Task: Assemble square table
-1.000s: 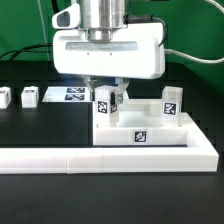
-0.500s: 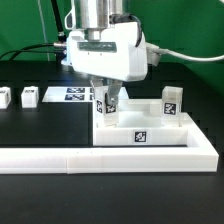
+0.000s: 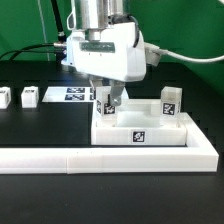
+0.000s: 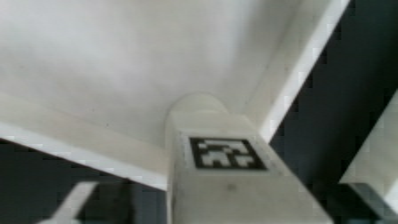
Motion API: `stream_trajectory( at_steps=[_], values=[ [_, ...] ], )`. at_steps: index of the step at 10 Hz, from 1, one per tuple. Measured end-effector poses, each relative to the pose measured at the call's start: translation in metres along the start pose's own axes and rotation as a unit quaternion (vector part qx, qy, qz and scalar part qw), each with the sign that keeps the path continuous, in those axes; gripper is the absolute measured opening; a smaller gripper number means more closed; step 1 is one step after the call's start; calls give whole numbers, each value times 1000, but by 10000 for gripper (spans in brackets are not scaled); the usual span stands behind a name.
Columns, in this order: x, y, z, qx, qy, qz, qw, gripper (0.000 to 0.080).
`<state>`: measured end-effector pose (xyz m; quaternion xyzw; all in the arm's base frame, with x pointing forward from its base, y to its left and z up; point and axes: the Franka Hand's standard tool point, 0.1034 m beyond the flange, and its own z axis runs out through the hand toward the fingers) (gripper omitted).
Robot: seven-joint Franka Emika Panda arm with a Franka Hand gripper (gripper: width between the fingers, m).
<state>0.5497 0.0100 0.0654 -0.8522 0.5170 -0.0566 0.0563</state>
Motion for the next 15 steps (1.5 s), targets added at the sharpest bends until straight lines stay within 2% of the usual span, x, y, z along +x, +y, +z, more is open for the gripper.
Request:
stream_trajectory(
  at_steps=[1,2,5,7,9,11,13,15],
  values=[
    [-1,-1,0,0,0,-57,998,570],
    [-2,-2,-1,1,-1,-108,994,635],
    [-2,-3,-2,2,-1,-244,970,649],
    [-3,-3,-1,2,-2,-333,943,649],
    [-3,-3,-1,-1,-2,-426,905,649],
    [-3,-3,-1,-4,0,-479,878,649],
    [2,-3,-3,-6,2,-547,837,649],
    [5,-2,-4,-9,4,-576,818,637]
  ],
)
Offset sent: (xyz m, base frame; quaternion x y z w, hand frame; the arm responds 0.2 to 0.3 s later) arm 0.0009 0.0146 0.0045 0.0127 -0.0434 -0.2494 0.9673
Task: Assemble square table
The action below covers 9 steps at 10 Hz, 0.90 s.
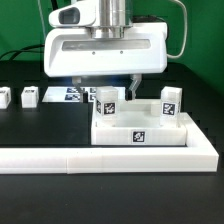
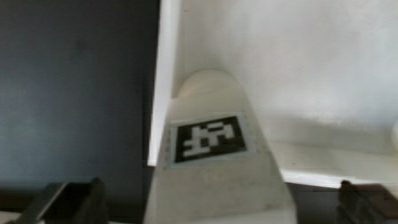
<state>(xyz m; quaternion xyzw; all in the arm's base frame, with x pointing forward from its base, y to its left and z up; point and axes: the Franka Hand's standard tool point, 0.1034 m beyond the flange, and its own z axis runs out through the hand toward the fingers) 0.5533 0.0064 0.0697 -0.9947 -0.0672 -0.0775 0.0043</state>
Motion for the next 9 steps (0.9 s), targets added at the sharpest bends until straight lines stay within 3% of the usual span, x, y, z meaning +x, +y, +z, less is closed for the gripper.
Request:
stream_trajectory(
  at_steps=[1,3,6,9],
  values=[
    [0,0,0,-1,-1,-10,1000,637],
    [0,0,1,-1,-1,-8,1000,285],
    [0,0,1,0,1,66,998,290],
    [0,1,0,0,9,267,964,290]
  ],
)
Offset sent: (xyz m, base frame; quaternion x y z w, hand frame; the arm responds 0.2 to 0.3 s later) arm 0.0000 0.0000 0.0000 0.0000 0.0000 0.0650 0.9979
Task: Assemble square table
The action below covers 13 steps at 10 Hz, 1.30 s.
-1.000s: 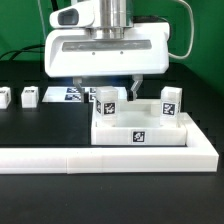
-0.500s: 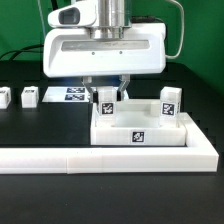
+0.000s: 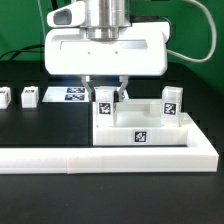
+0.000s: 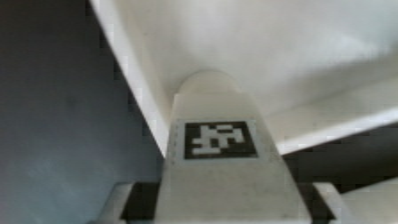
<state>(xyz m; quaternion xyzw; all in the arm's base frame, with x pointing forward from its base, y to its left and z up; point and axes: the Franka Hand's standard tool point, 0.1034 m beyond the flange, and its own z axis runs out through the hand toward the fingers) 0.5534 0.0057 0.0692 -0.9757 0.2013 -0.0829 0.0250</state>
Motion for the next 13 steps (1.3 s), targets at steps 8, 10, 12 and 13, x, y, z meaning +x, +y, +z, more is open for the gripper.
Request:
stream_trajectory(
  at_steps=[8,10,12,13],
  values=[
    [-2,-1,1,0,-9,454,891,294],
    [-3,-2,1,2,-11,499,867,406],
    [-5,-4,2,2,-12,441,897,540],
    [-6,-6,2,3,-12,426,905,627]
  ],
)
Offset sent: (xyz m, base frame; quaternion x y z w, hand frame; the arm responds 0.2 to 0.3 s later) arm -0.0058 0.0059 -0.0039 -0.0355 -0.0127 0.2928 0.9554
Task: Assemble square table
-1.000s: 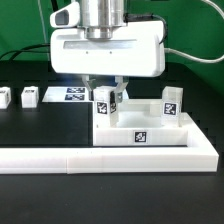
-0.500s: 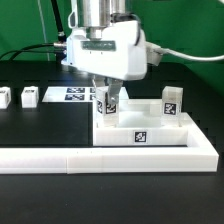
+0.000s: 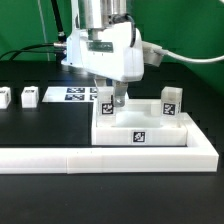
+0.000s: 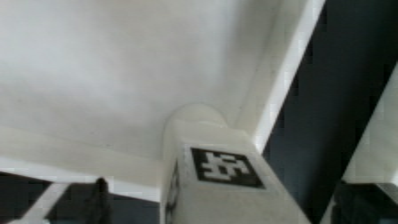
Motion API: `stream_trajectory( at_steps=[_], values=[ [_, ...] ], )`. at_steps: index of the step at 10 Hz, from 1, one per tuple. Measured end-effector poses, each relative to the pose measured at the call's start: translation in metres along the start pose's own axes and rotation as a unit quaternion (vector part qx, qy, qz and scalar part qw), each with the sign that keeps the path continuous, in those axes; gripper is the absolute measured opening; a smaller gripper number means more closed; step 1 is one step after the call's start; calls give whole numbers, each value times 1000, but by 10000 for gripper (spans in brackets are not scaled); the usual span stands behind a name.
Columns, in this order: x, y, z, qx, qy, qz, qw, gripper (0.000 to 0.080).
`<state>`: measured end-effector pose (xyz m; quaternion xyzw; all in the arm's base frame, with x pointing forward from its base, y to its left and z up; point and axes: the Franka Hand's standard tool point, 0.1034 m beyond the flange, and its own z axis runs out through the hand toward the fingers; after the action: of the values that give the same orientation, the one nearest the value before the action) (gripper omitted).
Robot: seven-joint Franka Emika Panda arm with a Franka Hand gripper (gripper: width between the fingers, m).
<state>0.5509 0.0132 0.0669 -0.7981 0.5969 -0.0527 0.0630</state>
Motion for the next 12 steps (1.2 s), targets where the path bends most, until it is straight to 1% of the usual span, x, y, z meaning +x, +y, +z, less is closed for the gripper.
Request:
stream_trajectory(
  at_steps=[1,2,4,7,8,10,11,12],
  values=[
    [-1,0,0,0,0,-44,999,643],
    [-2,-1,0,0,-1,-109,994,643],
    [0,-1,0,1,-1,-236,972,648],
    [0,1,0,-1,-1,-365,931,649],
    [-1,0,0,-3,0,-412,911,649],
    [-1,0,0,-5,1,-466,885,649],
    [3,0,0,-8,2,-511,860,649],
    [7,1,-1,-8,2,-534,846,649]
  ],
)
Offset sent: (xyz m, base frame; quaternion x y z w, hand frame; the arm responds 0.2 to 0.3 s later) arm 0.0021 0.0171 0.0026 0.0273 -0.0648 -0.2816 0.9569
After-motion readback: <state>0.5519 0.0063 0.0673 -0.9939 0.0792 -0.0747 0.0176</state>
